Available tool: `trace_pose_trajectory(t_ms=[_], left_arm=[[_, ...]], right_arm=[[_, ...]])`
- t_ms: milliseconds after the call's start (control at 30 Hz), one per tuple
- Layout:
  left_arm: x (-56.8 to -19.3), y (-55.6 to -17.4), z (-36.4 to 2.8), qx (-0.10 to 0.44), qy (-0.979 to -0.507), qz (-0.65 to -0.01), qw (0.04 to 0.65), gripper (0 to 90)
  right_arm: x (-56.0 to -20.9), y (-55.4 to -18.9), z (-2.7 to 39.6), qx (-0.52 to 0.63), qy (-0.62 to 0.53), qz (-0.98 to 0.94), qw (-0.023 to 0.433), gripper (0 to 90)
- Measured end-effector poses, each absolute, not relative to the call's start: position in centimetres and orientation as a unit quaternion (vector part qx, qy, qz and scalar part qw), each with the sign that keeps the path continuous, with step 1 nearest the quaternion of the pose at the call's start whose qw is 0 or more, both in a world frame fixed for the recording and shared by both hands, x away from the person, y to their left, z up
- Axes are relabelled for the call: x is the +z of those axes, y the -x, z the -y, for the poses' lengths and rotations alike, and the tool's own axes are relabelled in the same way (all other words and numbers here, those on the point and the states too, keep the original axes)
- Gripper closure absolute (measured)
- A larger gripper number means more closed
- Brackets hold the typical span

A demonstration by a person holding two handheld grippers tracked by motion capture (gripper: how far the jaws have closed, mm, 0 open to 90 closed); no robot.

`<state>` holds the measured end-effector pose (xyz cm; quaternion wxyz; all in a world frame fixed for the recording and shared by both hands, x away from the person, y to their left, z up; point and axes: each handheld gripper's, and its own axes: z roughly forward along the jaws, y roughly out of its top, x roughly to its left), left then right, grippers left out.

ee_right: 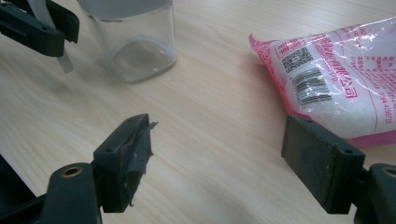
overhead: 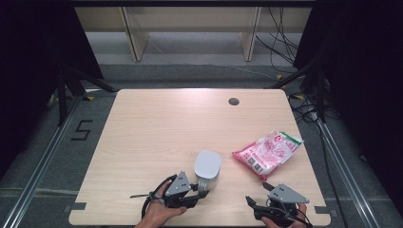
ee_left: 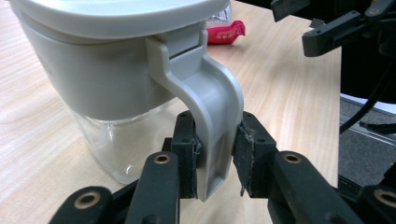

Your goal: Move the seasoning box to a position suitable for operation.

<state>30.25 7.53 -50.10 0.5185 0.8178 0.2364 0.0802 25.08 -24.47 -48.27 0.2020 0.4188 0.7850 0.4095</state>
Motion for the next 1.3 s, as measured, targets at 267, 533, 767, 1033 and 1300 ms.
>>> trace_pose_trajectory(t_ms=[267,533,767,1033,1300], left_arm=[[-50.1,-31.2,-8.3,0.093,-0.814,-0.255,0.514,69.3],[-50.2,-32.1,-9.0,0.105,-0.806,-0.272,0.514,68.3],[-50.2,-32.8,-9.3,0.113,-0.805,-0.278,0.512,68.1],[-50.3,-34.1,-9.7,0.125,-0.799,-0.287,0.514,67.5],[-50.4,-35.4,-10.1,0.148,-0.792,-0.306,0.507,67.5]], right_arm=[[-48.3,-25.2,24.6,0.408,-0.413,-0.788,0.205,25.0],[-48.4,-25.2,24.4,0.410,-0.411,-0.789,0.200,25.0],[-48.4,-25.3,24.5,0.409,-0.404,-0.793,0.201,25.0],[-48.3,-25.0,24.3,0.406,-0.423,-0.786,0.196,25.0],[-48.4,-25.3,24.5,0.404,-0.407,-0.793,0.205,25.0]])
